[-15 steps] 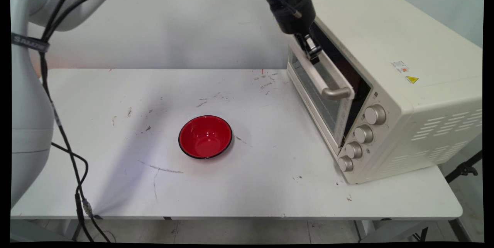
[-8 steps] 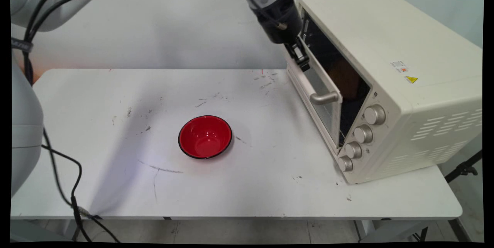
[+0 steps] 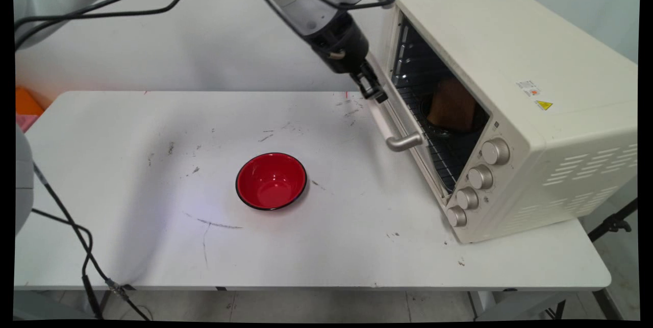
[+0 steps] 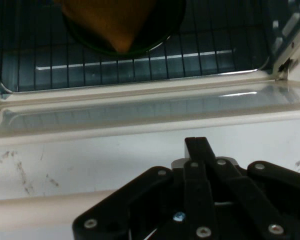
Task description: Open the oven
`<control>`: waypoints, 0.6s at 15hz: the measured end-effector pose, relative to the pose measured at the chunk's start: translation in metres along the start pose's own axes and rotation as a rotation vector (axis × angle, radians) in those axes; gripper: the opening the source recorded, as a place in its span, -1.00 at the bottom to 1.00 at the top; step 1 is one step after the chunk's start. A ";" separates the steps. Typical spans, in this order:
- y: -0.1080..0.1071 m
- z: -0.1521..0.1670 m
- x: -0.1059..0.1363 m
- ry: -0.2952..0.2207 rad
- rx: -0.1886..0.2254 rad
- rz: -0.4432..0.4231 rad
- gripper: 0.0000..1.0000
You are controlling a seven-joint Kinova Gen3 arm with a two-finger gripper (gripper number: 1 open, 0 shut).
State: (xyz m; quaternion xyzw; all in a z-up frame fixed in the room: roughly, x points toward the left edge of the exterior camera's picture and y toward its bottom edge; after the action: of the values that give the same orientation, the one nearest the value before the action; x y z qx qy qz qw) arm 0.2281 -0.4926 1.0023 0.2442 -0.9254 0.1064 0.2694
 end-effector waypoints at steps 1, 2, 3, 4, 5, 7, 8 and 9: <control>0.000 -0.001 -0.007 0.006 0.002 0.002 -1.00; 0.000 -0.003 -0.014 0.013 0.004 0.003 -1.00; 0.000 -0.004 -0.021 0.019 0.005 0.004 -1.00; 0.000 -0.004 -0.025 0.023 0.006 0.004 -1.00; 0.000 -0.006 -0.032 0.029 0.008 0.003 -1.00; 0.000 -0.007 -0.047 0.042 0.011 0.000 -1.00; -0.001 -0.007 -0.054 0.047 0.012 -0.001 -1.00; -0.001 -0.007 -0.063 0.052 0.012 -0.003 -1.00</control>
State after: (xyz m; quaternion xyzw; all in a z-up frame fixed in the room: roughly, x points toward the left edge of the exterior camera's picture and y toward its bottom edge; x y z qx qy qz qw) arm 0.2781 -0.4662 0.9741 0.2444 -0.9171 0.1180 0.2919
